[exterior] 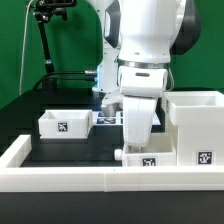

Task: Assemble drawer

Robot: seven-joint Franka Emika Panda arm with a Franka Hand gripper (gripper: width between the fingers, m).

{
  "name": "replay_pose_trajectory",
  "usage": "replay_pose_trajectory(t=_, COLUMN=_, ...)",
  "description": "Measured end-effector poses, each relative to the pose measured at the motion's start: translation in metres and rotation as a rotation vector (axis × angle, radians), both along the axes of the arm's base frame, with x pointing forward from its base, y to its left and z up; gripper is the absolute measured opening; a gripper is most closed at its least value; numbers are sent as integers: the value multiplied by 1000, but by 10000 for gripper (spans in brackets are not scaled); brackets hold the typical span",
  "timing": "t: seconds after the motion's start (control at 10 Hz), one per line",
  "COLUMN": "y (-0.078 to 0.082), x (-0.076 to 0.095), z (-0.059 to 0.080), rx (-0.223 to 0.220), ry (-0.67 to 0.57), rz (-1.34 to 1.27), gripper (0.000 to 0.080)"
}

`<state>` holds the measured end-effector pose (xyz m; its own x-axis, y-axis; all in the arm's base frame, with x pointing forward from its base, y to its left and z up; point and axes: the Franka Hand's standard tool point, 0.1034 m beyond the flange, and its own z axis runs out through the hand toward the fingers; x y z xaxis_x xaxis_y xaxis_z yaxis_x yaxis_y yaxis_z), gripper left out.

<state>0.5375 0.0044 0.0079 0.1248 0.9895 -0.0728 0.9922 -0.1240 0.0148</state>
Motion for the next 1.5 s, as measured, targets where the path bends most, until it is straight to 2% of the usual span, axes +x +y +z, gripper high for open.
replay_pose_trajectory(t=1.5, y=4, x=4, z=1, rx=-27, ry=-21, rz=109, gripper=42)
